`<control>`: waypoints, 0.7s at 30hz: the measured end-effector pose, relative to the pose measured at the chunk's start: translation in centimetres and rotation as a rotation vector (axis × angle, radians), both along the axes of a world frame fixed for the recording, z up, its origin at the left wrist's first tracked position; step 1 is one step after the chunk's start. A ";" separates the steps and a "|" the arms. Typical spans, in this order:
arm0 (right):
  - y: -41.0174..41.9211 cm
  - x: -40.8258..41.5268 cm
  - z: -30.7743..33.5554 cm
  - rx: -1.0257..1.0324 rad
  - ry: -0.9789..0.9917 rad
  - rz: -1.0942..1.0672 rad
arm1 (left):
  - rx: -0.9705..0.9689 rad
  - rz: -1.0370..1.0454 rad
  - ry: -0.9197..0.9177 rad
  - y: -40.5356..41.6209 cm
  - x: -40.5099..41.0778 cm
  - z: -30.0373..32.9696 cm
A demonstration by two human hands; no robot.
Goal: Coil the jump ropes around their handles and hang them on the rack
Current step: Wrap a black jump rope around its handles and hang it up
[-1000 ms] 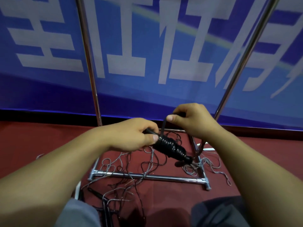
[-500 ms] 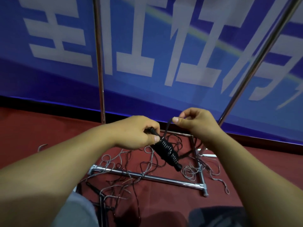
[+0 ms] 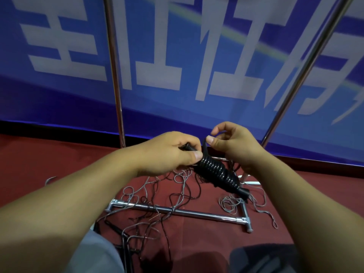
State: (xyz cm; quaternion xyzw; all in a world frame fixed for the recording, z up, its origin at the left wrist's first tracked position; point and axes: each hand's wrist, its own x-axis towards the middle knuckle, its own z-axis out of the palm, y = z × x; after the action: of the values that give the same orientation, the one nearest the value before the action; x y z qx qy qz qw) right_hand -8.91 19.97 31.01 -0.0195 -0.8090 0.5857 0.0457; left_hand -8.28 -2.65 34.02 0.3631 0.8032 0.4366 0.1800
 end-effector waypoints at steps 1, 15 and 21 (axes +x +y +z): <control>-0.1 0.0 0.0 -0.018 -0.004 0.009 | 0.057 0.000 -0.026 0.0 0.0 0.1; -2.9 0.8 0.5 0.244 0.070 0.161 | 0.758 0.365 -0.481 0.5 -0.8 0.3; -3.9 0.7 -0.2 0.521 0.134 0.176 | 0.730 0.504 -0.479 0.6 -1.6 -0.7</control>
State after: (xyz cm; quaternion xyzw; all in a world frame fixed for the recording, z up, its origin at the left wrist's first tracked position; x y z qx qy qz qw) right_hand -8.20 16.05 30.83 0.1017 -0.9261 0.3595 0.0515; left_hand -9.91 -2.06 33.34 0.0866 0.5969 0.7901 0.1093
